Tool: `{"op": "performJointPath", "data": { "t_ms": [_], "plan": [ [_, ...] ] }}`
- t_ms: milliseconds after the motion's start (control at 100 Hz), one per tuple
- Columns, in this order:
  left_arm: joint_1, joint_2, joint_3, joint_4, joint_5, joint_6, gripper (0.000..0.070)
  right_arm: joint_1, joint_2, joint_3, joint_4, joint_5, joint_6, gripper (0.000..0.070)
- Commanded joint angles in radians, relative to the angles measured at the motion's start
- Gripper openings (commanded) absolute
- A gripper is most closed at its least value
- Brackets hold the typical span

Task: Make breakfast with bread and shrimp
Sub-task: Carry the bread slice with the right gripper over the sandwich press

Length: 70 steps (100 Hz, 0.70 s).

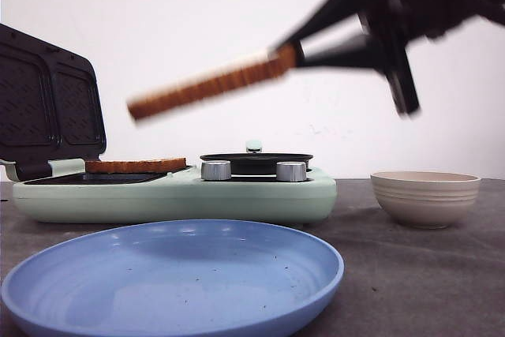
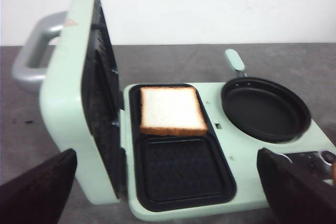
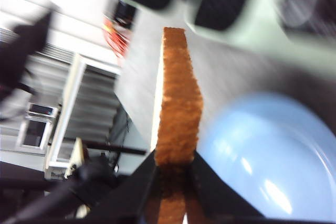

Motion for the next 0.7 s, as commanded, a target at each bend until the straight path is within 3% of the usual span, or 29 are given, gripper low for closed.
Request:
{"op": "performJointPath", "data": {
  "t_ms": [0, 400, 690],
  "plan": [
    [0.002, 0.005, 0.006, 0.010, -0.014, 0.027, 0.0668, 0.006, 0.021, 0.069, -0.016, -0.008, 0.002, 0.0001],
    [0.027, 0.005, 0.006, 0.075, -0.037, -0.002, 0.0673, 0.017, 0.236, 0.466, -0.229, -0.026, -0.106, 0.0001],
    [0.028, 0.005, 0.006, 0.075, -0.037, -0.005, 0.0673, 0.068, 0.459, 0.684, -0.260, -0.025, -0.108, 0.0001]
  ]
}}
